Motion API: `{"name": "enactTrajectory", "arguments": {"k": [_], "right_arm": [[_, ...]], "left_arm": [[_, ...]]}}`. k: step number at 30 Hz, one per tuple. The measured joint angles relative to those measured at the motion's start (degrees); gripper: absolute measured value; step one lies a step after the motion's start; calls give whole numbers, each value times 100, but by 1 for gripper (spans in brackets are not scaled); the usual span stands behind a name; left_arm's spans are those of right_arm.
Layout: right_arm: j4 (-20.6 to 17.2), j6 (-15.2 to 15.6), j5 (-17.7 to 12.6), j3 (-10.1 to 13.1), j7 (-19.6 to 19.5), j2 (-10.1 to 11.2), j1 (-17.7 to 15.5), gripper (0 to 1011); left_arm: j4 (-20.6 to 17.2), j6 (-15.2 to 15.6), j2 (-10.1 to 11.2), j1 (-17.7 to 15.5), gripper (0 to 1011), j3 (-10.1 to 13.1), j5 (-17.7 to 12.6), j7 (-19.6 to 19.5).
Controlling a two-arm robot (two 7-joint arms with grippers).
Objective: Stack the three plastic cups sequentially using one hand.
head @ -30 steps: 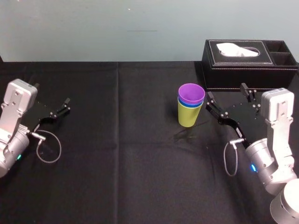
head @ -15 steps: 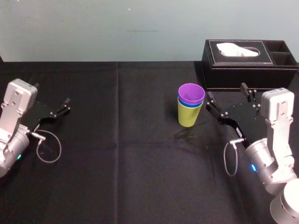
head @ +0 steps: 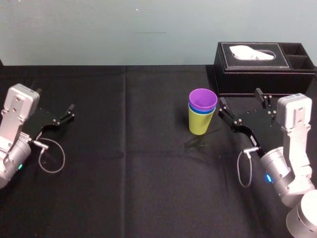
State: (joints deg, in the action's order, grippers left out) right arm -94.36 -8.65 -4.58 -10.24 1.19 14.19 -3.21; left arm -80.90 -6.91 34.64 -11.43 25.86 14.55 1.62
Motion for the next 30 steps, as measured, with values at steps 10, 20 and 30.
{"name": "enactTrajectory", "arguments": {"k": [10,20,30], "right_arm": [[0,0,0,0,0,0,0,1003],[0,0,0,0,-1,0,0,1003],[0,0,0,0,-1,0,0,1003]], "left_arm": [[0,0,0,0,1012,0,0,0],[0,0,0,0,1011,0,0,0],[0,0,0,0,1011,0,0,0]]}}
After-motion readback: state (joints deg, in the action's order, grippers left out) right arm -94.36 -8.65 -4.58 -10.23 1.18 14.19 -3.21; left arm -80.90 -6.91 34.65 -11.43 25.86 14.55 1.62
